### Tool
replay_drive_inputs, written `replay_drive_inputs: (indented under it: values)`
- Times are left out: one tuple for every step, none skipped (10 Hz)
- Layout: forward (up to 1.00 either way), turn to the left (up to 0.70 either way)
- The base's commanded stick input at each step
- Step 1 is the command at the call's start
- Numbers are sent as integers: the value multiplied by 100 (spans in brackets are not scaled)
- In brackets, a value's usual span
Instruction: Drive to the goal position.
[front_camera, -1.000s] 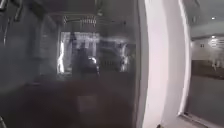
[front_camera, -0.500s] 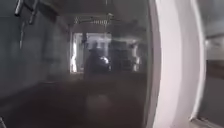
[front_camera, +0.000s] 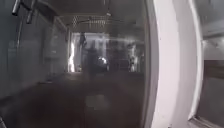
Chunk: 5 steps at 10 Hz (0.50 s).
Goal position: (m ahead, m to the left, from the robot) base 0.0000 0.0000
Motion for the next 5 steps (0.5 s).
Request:
replay_drive_inputs:
  values:
    - [0, 45]
    - [0, 45]
    - [0, 45]
    - [0, 45]
    - [0, 45]
